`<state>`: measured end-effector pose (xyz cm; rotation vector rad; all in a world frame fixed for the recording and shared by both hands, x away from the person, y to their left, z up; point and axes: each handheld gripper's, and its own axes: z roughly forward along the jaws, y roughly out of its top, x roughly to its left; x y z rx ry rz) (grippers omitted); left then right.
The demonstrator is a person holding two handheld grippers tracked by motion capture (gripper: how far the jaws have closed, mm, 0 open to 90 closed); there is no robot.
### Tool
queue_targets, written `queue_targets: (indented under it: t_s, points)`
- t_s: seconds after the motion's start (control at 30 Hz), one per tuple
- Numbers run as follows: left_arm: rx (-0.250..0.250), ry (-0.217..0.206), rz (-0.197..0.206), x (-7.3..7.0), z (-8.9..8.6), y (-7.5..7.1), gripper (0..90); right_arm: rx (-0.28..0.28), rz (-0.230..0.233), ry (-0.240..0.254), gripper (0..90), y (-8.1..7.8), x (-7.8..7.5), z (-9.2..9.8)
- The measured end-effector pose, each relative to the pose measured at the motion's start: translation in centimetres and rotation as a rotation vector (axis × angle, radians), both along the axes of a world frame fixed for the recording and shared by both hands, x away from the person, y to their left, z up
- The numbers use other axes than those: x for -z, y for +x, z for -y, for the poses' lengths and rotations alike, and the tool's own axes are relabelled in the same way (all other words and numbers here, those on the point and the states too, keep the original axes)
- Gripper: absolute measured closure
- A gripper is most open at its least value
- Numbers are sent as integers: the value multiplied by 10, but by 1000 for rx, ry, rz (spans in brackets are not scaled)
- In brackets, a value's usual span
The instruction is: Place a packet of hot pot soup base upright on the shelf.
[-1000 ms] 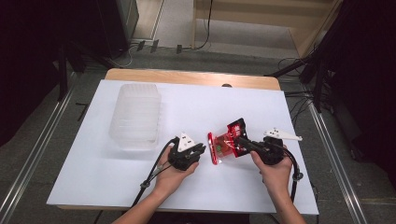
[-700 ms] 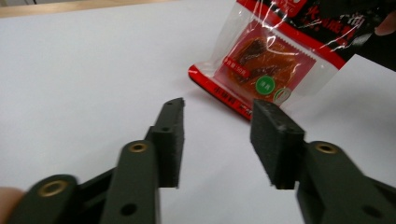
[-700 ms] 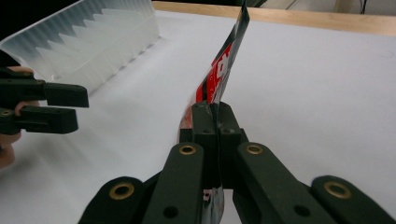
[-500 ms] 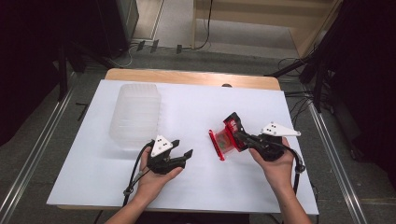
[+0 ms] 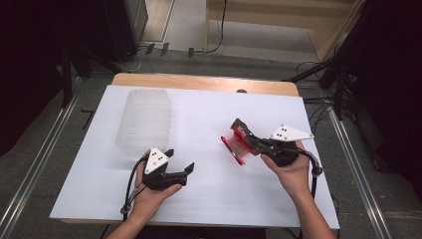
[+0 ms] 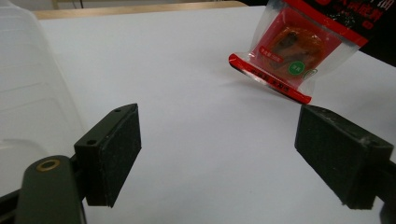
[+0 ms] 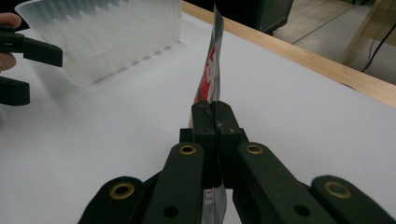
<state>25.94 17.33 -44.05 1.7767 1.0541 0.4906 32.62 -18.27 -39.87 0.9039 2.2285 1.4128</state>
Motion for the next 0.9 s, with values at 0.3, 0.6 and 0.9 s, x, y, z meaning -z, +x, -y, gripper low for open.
queue_targets:
  t_s: [0.3,0.6,0.9]
  points:
    - [-35,5,14,1,-17,-8,85,-14,2,-7,900,7,-9,-8]
    - [-37,13,22,5,-27,-16,69,-30,44,-35,900,13,-15,-19]
    - [-47,19,34,7,-38,-22,54,-71,46,-21,900,21,-21,-29]
